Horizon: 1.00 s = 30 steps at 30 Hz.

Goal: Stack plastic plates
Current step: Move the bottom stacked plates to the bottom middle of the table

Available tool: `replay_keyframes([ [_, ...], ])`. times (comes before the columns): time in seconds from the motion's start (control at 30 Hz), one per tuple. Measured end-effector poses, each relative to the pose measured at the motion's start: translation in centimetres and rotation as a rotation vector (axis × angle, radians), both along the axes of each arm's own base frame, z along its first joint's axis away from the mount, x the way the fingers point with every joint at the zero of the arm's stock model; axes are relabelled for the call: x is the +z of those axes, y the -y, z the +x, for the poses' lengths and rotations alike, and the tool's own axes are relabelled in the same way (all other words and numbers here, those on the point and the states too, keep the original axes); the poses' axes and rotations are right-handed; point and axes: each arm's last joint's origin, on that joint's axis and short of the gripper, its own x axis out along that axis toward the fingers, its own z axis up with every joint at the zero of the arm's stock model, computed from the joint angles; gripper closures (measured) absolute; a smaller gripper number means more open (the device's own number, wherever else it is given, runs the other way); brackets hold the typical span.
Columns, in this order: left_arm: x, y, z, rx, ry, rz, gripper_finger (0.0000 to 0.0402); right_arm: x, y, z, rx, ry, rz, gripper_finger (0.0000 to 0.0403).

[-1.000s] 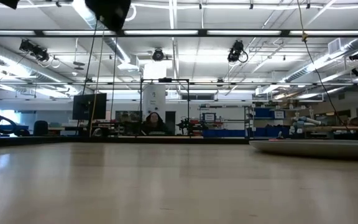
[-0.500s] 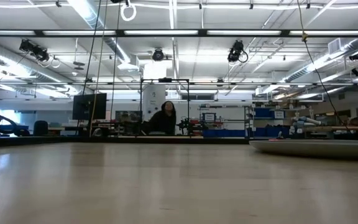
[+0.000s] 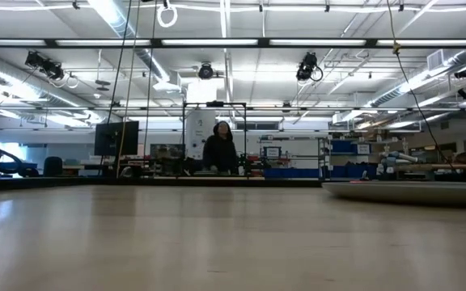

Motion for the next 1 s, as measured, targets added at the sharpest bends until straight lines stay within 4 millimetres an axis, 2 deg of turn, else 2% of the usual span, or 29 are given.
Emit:
replay_keyframes([
  [0.23, 0.0, 0.5, -0.3, -0.021, 0.004, 0.011, 0.0169, 0.2, 1.3, 1.7, -0.217, -0.044, -0.02, 0.0194],
  [0.4, -0.1, 0.6, -0.4, -0.022, -0.005, 0.028, 0.0169, 0.2, 1.5, 2.6, -0.252, -0.049, 0.007, 0.024],
  [0.63, -0.8, 0.5, -0.4, 0.003, -0.063, 0.05, 0.0169, 0.2, 1.5, 2.7, -0.274, -0.079, 0.03, 0.0299],
  [0.87, -1.2, 0.2, -0.3, 0.073, -0.099, 0.078, 0.0169, 0.4, 1.3, 2.8, -0.283, -0.094, 0.043, 0.0307],
  [1.0, -1.3, 0.2, -0.3, 0.091, -0.108, 0.087, 0.0169, 1.2, 0.6, 3.2, -0.279, -0.077, 0.094, 0.0312],
])
